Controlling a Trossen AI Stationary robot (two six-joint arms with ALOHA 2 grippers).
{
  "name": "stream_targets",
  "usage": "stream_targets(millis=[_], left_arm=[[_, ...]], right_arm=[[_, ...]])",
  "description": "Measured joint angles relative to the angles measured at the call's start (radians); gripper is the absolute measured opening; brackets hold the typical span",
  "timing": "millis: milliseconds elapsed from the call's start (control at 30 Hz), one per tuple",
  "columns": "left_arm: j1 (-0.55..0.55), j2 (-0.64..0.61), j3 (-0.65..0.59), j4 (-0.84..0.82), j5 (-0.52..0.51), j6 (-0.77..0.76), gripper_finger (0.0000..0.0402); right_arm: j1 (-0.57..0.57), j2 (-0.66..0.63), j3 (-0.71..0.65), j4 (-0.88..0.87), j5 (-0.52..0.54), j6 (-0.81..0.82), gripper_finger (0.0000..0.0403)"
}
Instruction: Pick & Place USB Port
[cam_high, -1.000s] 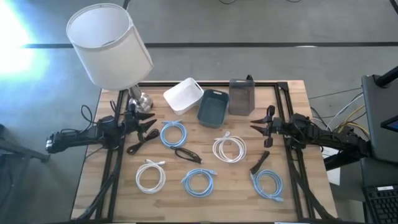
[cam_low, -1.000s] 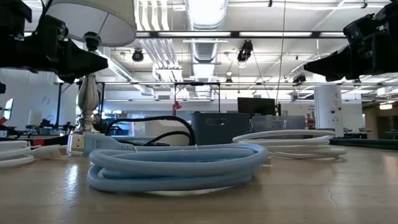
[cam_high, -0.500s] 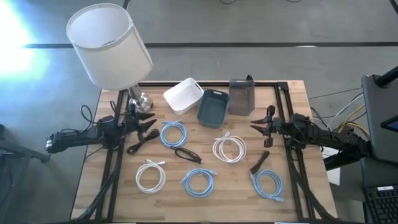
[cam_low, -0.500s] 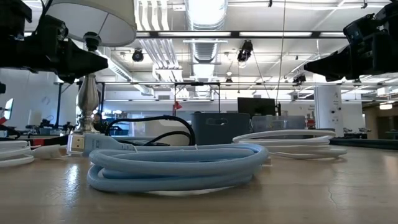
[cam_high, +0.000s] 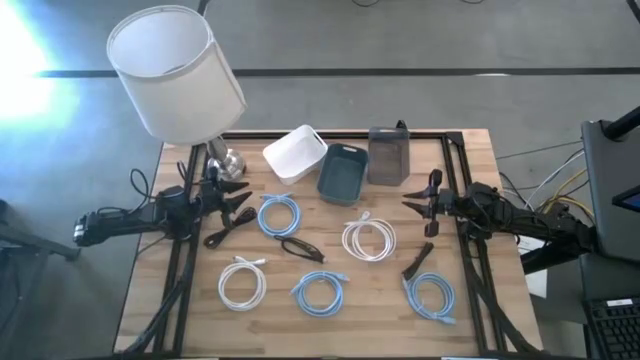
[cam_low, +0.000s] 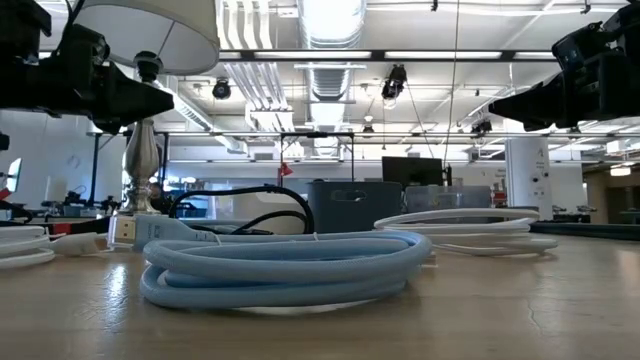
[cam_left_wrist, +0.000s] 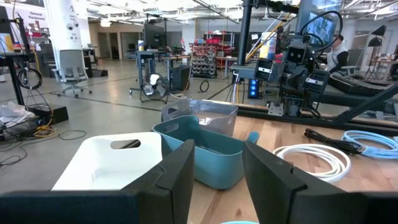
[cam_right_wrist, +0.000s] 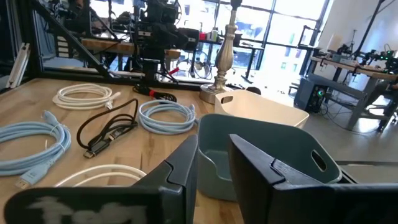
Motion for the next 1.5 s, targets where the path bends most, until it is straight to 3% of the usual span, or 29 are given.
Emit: stream_targets(millis=[567, 867, 1167, 1400, 1500], left_arm=[[0.000, 0.000, 0.000, 0.000, 0.000, 0.000, 0.0140], [0.000, 0.000, 0.000, -0.008, 0.000, 0.015, 0.0140], [0.000, 0.000, 0.000, 0.001, 0.000, -0.001, 0.0140], [0.000, 0.000, 0.000, 0.006, -0.001, -0.003, 0.0140], [0.000, 0.000, 0.000, 0.007, -0.001, -0.006, 0.0140]], right_arm=[[0.000, 0.000, 0.000, 0.000, 0.000, 0.000, 0.0068], [0.000, 0.000, 0.000, 0.001, 0.000, 0.002, 0.0079], [0.000, 0.000, 0.000, 0.003, 0.000, 0.246, 0.0089], [0.000, 0.000, 0.000, 0.059, 0.061, 0.081, 0.0081], [0.000, 0.000, 0.000, 0.112, 0.077, 0.089, 0.0074]])
